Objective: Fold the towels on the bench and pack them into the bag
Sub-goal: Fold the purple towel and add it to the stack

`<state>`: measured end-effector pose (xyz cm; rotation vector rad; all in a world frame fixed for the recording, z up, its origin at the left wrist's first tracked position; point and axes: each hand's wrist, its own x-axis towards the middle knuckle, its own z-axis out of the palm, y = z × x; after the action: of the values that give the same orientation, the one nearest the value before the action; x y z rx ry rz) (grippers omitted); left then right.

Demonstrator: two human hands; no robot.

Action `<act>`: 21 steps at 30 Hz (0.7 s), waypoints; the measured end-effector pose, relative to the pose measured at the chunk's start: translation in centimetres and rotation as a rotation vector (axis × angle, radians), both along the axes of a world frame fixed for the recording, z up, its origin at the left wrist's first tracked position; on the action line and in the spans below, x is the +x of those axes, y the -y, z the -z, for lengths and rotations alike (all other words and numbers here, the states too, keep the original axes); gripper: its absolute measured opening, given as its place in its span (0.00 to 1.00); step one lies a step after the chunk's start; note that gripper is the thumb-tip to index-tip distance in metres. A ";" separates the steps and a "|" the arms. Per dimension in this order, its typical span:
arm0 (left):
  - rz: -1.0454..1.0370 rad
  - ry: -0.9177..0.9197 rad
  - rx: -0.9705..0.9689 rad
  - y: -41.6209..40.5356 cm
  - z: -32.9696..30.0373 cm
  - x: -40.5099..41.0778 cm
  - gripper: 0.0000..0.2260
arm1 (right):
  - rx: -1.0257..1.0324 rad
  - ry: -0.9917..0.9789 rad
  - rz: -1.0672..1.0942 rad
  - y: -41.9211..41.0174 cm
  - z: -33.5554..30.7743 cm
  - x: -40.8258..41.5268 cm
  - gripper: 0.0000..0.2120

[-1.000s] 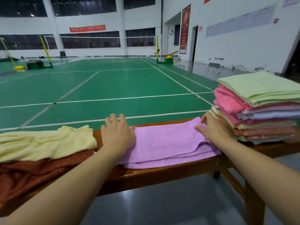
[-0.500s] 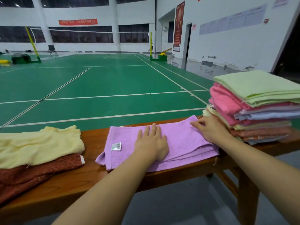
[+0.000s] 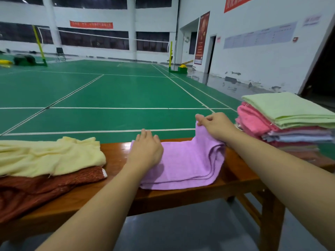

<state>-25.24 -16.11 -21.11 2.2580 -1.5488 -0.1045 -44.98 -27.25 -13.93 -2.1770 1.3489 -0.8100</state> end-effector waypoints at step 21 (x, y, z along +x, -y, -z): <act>-0.366 -0.268 -0.127 -4.9 -0.1 5.6 0.30 | 0.177 -0.020 0.009 -5.5 3.7 8.6 0.23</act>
<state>-19.61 -11.18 -21.02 2.2764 -0.9646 -0.1893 -36.36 -21.79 -17.66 -2.0482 1.3854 -0.6474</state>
